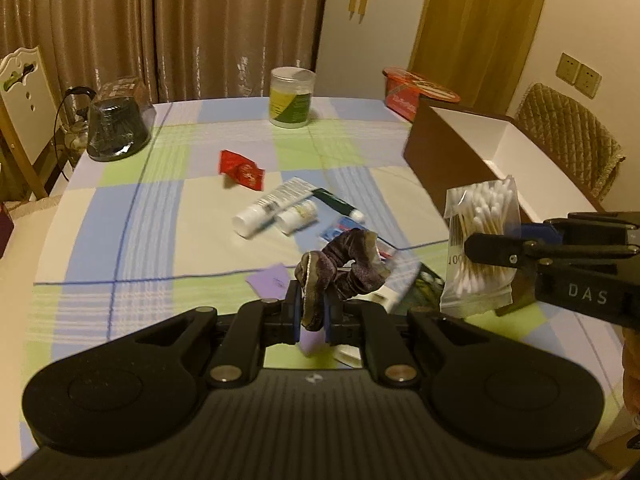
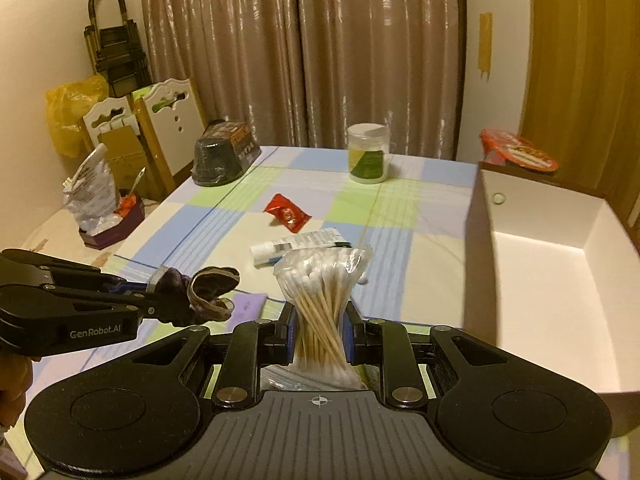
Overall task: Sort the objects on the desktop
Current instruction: 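Carry the hair tie and cotton swab bag with both tools over the open box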
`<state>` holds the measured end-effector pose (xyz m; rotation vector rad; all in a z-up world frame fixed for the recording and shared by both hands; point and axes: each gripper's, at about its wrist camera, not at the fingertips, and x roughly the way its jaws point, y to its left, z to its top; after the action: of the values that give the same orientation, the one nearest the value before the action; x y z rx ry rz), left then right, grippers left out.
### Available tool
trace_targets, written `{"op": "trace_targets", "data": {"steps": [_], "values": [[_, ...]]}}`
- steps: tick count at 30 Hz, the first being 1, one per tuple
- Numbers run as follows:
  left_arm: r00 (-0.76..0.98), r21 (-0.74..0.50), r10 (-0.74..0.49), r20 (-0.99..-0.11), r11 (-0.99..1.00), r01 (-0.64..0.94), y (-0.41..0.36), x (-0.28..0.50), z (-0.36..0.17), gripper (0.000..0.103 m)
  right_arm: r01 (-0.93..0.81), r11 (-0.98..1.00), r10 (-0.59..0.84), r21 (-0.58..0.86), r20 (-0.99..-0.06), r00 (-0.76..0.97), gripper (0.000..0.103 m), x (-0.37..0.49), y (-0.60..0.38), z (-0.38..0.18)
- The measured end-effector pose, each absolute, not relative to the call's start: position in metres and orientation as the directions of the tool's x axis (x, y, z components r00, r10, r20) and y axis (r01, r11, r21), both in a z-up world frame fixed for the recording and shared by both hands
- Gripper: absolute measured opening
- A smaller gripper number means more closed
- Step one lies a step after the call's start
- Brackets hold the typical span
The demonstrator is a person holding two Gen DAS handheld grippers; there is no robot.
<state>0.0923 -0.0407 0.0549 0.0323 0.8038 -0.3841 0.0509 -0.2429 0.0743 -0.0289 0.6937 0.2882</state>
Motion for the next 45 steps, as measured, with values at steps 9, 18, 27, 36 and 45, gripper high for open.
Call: {"op": "trace_targets", "data": {"steps": [9, 18, 27, 36, 45], "values": [[0.566, -0.137, -0.418, -0.710, 0.871, 0.471, -0.082, 0.071, 0.056, 0.007, -0.124, 0.992, 0.100, 0.008, -0.646, 0.757, 0.021, 0.019, -0.280, 0.078], [0.502, -0.138, -0.510, -0.699, 0.784, 0.605, -0.109, 0.056, 0.057, 0.007, 0.045, 0.999, -0.037, -0.005, -0.650, 0.759, 0.021, -0.017, -0.308, 0.084], [0.458, -0.143, -0.567, -0.684, 0.720, 0.679, -0.149, 0.052, 0.064, 0.007, 0.101, 0.995, -0.084, -0.007, -0.613, 0.786, 0.021, -0.020, -0.352, 0.105], [0.508, -0.144, -0.592, -0.625, 0.728, 0.671, -0.215, 0.075, 0.097, 0.007, 0.074, 0.997, -0.058, 0.004, -0.581, 0.812, 0.021, 0.018, -0.430, 0.121], [0.535, -0.088, -0.567, -0.626, 0.733, 0.674, -0.302, 0.126, 0.101, 0.007, -0.030, 0.999, 0.007, -0.024, -0.651, 0.759, 0.022, 0.076, -0.480, 0.102]]}}
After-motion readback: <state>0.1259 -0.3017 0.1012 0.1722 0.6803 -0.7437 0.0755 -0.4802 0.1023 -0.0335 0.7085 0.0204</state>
